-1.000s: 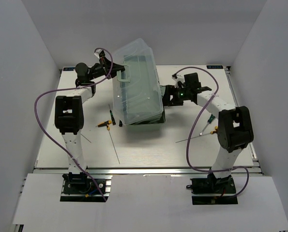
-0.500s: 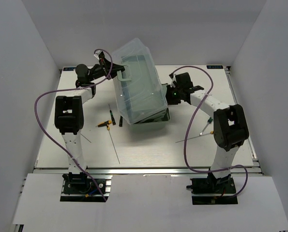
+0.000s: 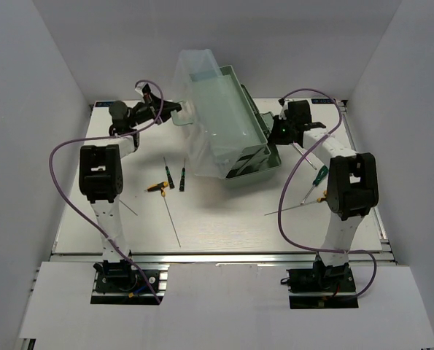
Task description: Sort the tools into containers
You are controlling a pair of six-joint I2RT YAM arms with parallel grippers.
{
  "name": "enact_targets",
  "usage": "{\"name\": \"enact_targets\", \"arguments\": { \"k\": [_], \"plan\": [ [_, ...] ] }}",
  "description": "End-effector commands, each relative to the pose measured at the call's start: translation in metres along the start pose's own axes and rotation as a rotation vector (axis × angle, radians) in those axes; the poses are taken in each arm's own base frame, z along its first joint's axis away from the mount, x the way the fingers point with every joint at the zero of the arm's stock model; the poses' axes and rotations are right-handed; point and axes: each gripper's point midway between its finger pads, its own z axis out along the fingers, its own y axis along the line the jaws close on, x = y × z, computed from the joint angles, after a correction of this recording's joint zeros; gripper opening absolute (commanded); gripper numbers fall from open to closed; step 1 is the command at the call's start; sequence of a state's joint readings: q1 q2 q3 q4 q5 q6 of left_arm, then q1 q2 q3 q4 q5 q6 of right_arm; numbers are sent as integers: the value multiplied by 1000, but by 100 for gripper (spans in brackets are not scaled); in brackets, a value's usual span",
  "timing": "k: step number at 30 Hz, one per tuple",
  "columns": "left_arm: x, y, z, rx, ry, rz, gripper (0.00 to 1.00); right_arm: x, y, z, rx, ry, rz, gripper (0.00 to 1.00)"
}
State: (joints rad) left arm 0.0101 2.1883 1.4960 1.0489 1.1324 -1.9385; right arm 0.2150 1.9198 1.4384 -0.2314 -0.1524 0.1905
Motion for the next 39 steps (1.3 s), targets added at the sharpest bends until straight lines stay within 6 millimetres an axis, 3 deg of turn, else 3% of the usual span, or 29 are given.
{"name": "enact_targets", "arguments": {
  "k": [1, 8, 13, 17, 18, 19, 22, 24, 28, 30, 39],
  "plan": [
    [-3, -37, -29, 42, -61, 100, 4, -23, -42, -1, 119, -69, -13, 0],
    [-26, 3, -46, -43, -140, 41, 9, -21, -40, 5, 89, -56, -6, 0],
    [-38, 4, -41, -26, -181, 65, 11, -20, -38, 5, 74, -47, 1, 0],
    [-23, 5, -44, -48, -152, 57, 13, -19, -37, 2, 69, -48, 4, 0],
    [-15, -9, -47, -46, -158, 113, 14, -18, -37, 2, 69, -46, 5, 0],
    [-10, 0, -51, -80, -174, 74, 14, -18, -37, 1, 66, -49, 7, 0],
    [0, 6, -60, -201, -214, 103, 14, -17, -37, 0, 64, -51, 17, 0],
    [-7, 15, -70, -303, -281, 188, 14, -17, -39, 1, 63, -50, 20, 0],
    [-3, 24, -89, -429, -429, 149, 12, -16, -40, 2, 58, -47, 27, 0],
    [-7, 40, -100, -470, -509, 112, 12, -15, -41, 2, 57, -44, 28, 0],
    [-25, 78, -111, -476, -617, 12, 12, -17, -52, -8, 74, -61, 61, 0]
  ]
}}
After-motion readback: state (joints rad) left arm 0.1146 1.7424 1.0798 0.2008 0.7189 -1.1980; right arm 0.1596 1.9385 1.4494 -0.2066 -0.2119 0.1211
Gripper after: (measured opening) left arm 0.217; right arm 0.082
